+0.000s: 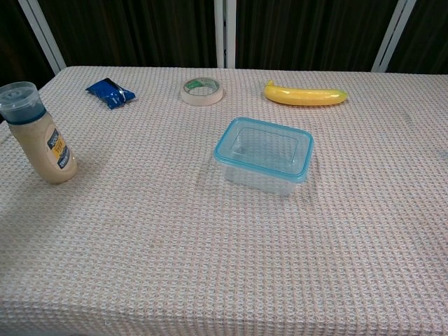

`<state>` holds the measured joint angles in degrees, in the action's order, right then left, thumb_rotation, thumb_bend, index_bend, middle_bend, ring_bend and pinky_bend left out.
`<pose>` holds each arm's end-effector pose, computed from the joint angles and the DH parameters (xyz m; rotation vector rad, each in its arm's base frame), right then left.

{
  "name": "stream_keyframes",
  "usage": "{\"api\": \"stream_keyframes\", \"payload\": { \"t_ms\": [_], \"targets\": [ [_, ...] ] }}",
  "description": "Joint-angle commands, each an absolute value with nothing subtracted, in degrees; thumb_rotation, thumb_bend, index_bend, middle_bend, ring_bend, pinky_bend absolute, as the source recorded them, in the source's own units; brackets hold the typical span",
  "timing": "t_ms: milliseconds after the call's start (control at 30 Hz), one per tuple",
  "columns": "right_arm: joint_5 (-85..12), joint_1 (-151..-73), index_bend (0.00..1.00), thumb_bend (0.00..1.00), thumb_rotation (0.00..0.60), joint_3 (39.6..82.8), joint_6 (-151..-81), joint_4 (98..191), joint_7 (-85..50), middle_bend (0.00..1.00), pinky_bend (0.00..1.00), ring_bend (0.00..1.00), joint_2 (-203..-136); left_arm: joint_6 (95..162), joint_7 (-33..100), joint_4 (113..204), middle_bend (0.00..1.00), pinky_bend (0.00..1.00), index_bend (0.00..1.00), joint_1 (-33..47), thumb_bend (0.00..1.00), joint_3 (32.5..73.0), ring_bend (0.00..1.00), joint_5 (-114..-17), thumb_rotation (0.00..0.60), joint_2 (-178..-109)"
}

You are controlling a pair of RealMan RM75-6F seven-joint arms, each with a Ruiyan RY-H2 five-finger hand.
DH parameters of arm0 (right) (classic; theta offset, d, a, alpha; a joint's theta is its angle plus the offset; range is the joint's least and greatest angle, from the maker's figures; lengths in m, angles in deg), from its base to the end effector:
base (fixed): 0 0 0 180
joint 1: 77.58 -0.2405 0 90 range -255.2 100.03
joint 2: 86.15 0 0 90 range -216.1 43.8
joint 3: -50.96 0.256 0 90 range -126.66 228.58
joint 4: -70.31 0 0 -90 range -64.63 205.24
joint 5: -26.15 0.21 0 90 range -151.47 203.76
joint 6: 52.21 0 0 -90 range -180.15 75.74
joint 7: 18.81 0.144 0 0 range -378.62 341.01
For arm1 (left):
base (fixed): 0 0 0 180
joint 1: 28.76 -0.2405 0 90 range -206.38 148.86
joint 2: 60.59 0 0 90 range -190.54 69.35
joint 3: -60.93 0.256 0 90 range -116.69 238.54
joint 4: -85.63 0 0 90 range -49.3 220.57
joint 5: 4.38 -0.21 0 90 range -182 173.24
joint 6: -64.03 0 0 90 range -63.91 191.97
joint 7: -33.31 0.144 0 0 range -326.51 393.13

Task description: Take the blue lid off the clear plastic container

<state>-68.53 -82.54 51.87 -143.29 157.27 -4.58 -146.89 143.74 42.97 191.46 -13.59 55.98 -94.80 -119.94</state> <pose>-0.3091 -0.1742 0.1861 1.4565 -0.8757 1.0986 -0.2213 0.2265 0.1541 -1.6194 -0.7535 -1.0462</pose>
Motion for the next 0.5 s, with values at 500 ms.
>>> {"api": "stream_keyframes", "payload": {
  "t_ms": [500],
  "targets": [
    [-73.0,-85.3,0.00,0.17,0.600,52.4,-142.7,160.7,-8.0,0.10,0.00,0.00,-146.1,96.8,57.3,183.6,0.00,0.00,0.01,29.6,0.00,46.2,0.00,-64.7,0.600,-138.0]
  ]
}}
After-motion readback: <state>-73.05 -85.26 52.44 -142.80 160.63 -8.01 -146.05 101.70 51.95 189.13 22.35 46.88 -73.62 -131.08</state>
